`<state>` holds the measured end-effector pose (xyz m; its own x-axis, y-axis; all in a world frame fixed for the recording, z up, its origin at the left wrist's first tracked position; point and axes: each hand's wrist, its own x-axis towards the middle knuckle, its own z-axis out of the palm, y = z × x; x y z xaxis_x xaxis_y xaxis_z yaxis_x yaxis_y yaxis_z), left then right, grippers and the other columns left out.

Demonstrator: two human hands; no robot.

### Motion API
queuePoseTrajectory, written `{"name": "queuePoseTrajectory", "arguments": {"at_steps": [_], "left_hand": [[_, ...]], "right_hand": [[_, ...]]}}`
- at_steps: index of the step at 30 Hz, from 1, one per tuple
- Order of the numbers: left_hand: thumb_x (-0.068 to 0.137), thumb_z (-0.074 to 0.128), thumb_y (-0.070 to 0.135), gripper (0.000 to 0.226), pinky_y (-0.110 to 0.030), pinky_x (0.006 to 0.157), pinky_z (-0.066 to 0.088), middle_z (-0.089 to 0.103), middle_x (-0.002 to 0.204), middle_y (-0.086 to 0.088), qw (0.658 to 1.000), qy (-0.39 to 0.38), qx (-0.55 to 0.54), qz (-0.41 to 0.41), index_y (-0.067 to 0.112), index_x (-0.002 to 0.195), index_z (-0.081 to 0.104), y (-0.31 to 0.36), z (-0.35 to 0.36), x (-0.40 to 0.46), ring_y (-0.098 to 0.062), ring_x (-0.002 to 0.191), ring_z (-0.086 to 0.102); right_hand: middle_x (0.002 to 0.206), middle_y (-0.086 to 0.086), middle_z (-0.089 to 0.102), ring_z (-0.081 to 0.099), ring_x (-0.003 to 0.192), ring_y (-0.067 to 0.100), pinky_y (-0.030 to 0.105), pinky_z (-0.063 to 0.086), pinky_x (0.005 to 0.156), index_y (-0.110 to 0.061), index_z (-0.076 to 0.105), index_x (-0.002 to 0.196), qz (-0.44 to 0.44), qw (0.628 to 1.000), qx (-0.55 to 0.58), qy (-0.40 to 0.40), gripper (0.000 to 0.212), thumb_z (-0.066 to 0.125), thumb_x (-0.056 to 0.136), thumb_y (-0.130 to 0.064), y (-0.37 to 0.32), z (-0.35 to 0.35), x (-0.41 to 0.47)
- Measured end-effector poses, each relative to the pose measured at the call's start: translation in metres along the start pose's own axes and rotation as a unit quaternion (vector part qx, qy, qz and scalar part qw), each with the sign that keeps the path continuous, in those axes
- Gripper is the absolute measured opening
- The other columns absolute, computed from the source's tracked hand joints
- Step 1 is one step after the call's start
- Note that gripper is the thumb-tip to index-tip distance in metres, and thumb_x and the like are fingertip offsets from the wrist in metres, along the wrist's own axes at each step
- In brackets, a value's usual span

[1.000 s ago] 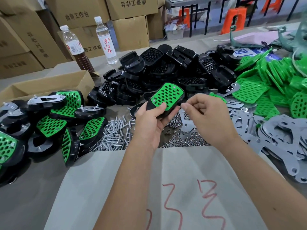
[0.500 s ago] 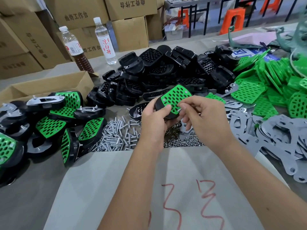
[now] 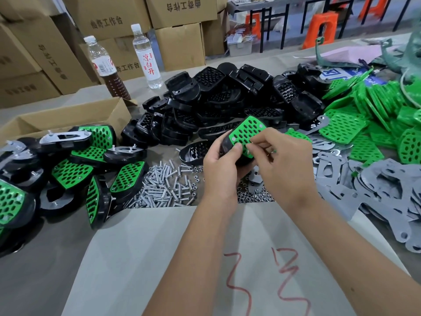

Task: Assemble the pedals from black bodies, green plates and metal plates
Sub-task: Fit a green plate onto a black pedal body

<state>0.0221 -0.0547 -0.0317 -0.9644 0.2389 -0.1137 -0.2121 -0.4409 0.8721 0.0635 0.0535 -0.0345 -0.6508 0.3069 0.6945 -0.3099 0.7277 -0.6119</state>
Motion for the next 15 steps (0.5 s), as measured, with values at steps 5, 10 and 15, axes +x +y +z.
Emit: {"name": "queuePoseTrajectory", "arguments": {"at_steps": [5, 10, 15], "left_hand": [[0.104, 0.052, -0.001, 0.023, -0.031, 0.069, 0.062, 0.074, 0.098, -0.012, 0.999, 0.020, -0.017, -0.023, 0.001, 0.120, 0.069, 0.001, 0.000, -0.001, -0.018, 0.081, 0.071], [0.104, 0.052, -0.002, 0.024, -0.025, 0.063, 0.059, 0.074, 0.098, -0.010, 0.999, 0.035, -0.022, -0.021, -0.001, 0.123, 0.068, 0.002, 0.002, -0.002, -0.013, 0.075, 0.072], [0.104, 0.053, -0.001, 0.024, -0.031, 0.067, 0.062, 0.074, 0.095, -0.009, 0.999, 0.035, -0.026, -0.021, -0.001, 0.122, 0.068, 0.002, 0.000, -0.002, -0.015, 0.076, 0.071]], "right_hand": [[0.076, 0.004, 0.059, 0.055, 0.069, 0.024, 0.037, 0.044, 0.061, -0.003, 0.067, 0.077, -0.082, 0.995, -0.049, -0.023, 0.016, 0.074, 0.090, -0.001, -0.004, 0.000, 0.004], [0.077, 0.006, 0.058, 0.051, 0.069, 0.024, 0.037, 0.042, 0.061, -0.002, 0.064, 0.077, -0.060, 0.997, -0.055, -0.017, 0.017, 0.072, 0.091, 0.001, -0.008, 0.007, 0.000], [0.078, 0.007, 0.059, 0.055, 0.069, 0.027, 0.044, 0.046, 0.061, -0.001, 0.065, 0.078, -0.058, 0.998, -0.026, -0.020, 0.015, 0.073, 0.091, 0.003, -0.006, 0.007, -0.004]]}}
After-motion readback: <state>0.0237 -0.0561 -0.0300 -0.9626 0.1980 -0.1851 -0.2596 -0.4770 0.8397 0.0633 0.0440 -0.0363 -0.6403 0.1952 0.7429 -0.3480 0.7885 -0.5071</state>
